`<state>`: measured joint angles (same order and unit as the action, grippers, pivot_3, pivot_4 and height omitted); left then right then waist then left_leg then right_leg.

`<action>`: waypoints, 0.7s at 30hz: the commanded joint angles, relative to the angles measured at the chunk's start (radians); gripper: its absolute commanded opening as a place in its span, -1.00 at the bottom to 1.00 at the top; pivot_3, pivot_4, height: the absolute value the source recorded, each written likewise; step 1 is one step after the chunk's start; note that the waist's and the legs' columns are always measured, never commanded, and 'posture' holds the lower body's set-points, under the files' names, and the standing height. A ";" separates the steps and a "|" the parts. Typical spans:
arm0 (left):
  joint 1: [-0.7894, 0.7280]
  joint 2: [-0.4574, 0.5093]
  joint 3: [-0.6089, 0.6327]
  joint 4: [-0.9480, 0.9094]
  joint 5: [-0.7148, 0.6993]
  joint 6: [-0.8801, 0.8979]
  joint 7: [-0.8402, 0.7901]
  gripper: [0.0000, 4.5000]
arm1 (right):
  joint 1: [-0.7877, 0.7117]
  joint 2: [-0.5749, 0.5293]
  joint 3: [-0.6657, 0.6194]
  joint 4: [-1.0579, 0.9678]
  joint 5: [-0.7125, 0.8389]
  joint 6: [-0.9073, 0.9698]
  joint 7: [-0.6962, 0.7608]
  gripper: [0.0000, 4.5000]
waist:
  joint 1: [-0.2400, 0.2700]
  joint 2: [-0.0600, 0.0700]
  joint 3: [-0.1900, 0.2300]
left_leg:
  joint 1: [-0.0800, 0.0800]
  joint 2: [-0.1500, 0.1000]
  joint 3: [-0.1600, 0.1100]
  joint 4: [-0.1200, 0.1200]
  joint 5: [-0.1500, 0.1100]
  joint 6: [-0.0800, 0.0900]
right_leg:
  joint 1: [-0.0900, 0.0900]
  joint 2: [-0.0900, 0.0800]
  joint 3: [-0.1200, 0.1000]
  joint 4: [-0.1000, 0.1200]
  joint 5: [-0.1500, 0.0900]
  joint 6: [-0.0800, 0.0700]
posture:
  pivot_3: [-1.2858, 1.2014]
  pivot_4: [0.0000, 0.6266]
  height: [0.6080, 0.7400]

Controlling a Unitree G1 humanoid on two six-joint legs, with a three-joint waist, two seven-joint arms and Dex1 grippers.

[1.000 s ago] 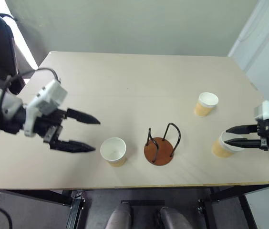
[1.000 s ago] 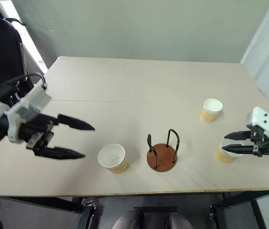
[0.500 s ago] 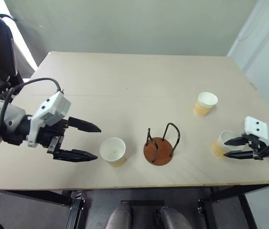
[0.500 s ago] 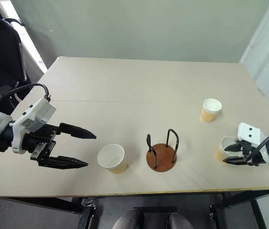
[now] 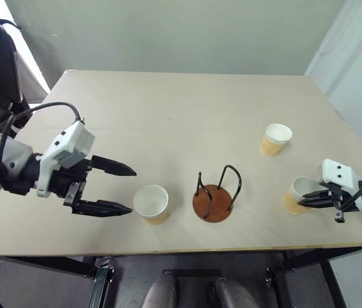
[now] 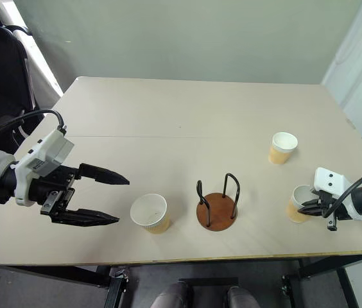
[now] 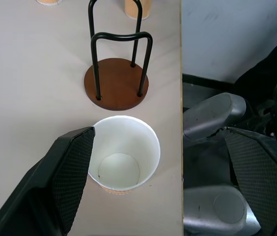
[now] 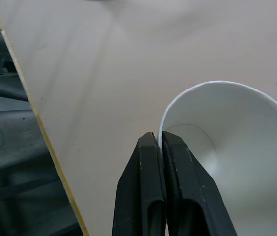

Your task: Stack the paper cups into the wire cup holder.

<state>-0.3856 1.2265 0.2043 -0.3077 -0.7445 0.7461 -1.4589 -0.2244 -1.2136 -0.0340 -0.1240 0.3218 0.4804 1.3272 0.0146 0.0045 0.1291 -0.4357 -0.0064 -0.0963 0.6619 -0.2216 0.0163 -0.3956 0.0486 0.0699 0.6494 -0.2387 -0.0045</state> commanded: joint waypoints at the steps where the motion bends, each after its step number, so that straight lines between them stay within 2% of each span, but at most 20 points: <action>1: -0.003 0.014 0.052 -0.011 -0.016 -0.008 0.004 1.00 | -0.107 0.013 -0.104 -0.043 0.151 0.052 0.050 -0.99 | -0.003 0.001 0.000 | 0.000 0.000 0.000 0.000 0.000 0.000 | 0.000 0.000 0.000 0.000 0.000 0.000 | 0.03 -0.52 1.00; 6: 0.013 0.016 0.060 -0.004 -0.011 -0.015 0.010 1.00 | -0.379 0.052 -0.201 -0.039 0.396 0.173 0.063 -0.99 | -0.008 0.003 0.001 | 0.000 0.000 0.001 -0.001 0.000 0.000 | -0.002 0.000 0.001 0.002 -0.001 -0.002 | 0.03 -0.52 1.00; 8: 0.016 0.010 0.057 -0.008 -0.013 -0.016 0.016 1.00 | -0.497 0.100 -0.194 -0.063 0.472 0.216 0.031 -0.99 | -0.009 0.002 0.000 | 0.000 0.001 0.001 -0.002 0.001 -0.001 | -0.002 0.001 0.001 0.002 -0.002 -0.003 | 0.03 -0.52 1.00; 12: 0.009 0.001 0.046 -0.015 -0.019 -0.015 0.029 1.00 | -0.627 0.210 -0.122 -0.145 0.553 0.285 -0.022 -0.99 | -0.010 0.002 0.000 | 0.001 0.003 0.001 -0.004 0.001 -0.001 | -0.003 0.002 -0.001 0.002 -0.003 -0.005 | 0.03 -0.52 1.00; 15: 0.016 0.002 0.051 -0.022 -0.024 -0.015 0.031 1.00 | -0.631 0.264 -0.026 -0.198 0.495 0.277 -0.044 -0.99 | -0.010 0.002 0.000 | 0.000 0.003 0.001 -0.006 0.002 -0.003 | -0.005 0.002 -0.001 0.004 -0.004 -0.006 | 0.03 -0.52 1.00; 21: 0.050 0.004 0.075 -0.048 -0.032 -0.010 0.040 1.00 | -0.592 0.267 0.105 -0.187 0.326 0.168 -0.009 -0.99 | -0.008 0.002 0.000 | 0.000 0.003 0.001 -0.006 0.002 -0.004 | -0.006 0.002 -0.002 0.006 -0.004 -0.006 | 0.03 -0.52 1.00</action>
<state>-0.3393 1.2268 0.2340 -0.3217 -0.7601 0.7414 -1.4266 -0.8103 -0.9398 0.0684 -0.3019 0.6765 0.6837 1.3045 0.0067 0.0063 0.1295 -0.4360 -0.0036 -0.0952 0.6559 -0.2194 0.0126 -0.4023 0.0503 0.0682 0.6560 -0.2425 -0.0109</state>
